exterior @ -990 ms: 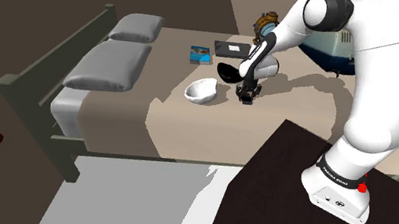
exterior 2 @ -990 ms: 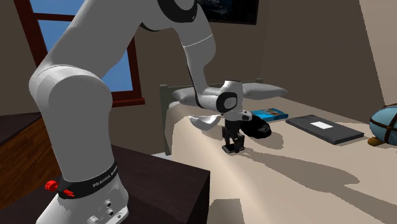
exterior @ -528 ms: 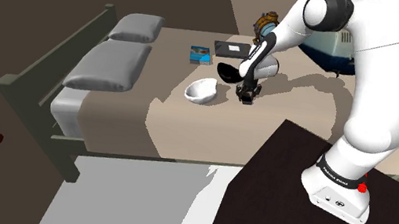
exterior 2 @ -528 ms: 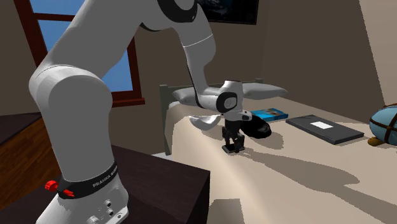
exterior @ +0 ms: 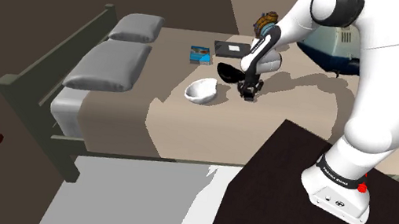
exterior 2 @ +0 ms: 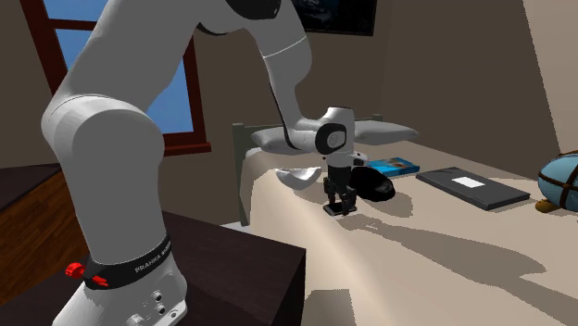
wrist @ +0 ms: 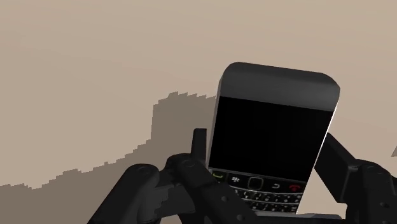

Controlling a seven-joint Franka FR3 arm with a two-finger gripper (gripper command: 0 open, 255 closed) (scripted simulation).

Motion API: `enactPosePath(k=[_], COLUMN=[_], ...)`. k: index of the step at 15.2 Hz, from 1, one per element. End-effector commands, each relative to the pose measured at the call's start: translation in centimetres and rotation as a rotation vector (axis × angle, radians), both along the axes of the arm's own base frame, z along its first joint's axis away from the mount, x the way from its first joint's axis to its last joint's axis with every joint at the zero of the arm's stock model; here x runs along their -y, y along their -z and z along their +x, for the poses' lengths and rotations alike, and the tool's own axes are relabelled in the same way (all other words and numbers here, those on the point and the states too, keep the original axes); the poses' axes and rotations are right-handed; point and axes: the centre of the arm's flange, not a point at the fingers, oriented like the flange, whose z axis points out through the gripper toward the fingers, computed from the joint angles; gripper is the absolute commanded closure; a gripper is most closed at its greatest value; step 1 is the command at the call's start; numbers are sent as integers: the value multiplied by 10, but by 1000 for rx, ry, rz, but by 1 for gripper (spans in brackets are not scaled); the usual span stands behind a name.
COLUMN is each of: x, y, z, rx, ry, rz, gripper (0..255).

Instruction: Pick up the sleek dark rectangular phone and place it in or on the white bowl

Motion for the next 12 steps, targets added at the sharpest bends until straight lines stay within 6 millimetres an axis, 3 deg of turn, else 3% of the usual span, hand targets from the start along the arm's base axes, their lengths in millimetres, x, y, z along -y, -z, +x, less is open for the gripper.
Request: enactPosePath(k=[1, 12], x=[0, 0], y=[-11, -69], z=[1, 1], rx=[0, 0], ry=[0, 0], rz=[0, 0], gripper=[255, 255])
